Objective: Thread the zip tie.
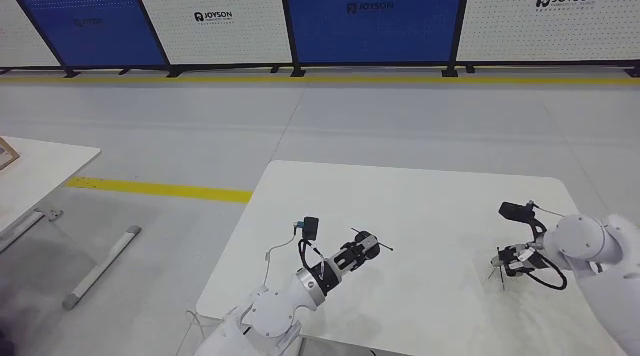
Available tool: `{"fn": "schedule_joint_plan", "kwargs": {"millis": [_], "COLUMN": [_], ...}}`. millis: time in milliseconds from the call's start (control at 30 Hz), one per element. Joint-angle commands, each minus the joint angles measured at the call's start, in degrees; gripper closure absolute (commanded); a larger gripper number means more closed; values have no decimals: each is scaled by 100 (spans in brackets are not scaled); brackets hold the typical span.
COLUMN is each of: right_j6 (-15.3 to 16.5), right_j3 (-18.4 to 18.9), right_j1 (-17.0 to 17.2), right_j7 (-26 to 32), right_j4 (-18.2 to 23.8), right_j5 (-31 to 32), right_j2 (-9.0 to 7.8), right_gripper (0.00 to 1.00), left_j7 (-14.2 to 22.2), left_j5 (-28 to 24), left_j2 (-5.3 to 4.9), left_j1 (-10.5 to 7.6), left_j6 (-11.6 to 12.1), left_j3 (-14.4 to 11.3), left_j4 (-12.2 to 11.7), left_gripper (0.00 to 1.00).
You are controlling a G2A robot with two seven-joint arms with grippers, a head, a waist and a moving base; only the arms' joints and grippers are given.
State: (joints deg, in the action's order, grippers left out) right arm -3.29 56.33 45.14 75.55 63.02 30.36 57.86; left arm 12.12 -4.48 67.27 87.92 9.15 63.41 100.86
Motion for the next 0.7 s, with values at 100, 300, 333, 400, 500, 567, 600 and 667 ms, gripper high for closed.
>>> {"fn": "schedule_joint_plan", "kwargs": {"millis": [100, 300, 333, 400, 500, 567, 600, 667], "right_j6": [40, 128, 129, 115, 89, 60, 58, 88], "right_j3": [-97, -101, -92, -72, -9, 58, 125, 281], "right_j1": [-97, -143, -141, -125, -56, 13, 75, 199], "right_j7": [-34, -22, -18, -13, 1, -33, -52, -113], "right_j4": [-177, -226, -212, -154, 3, 140, 255, 465], "right_j5": [-38, -61, -54, 5, 44, 76, 82, 47], "right_j2": [49, 59, 54, 40, 8, -21, -47, -99], "right_gripper": [100, 100, 100, 100, 100, 100, 100, 100], "left_j7": [0, 0, 0, 0, 0, 0, 0, 0], "left_j5": [0, 0, 0, 0, 0, 0, 0, 0], "left_j2": [0, 0, 0, 0, 0, 0, 0, 0], "left_j1": [0, 0, 0, 0, 0, 0, 0, 0], "left_j6": [0, 0, 0, 0, 0, 0, 0, 0], "left_j3": [0, 0, 0, 0, 0, 0, 0, 0], "left_j4": [0, 0, 0, 0, 0, 0, 0, 0], "left_gripper": [100, 100, 100, 100, 100, 100, 100, 100]}}
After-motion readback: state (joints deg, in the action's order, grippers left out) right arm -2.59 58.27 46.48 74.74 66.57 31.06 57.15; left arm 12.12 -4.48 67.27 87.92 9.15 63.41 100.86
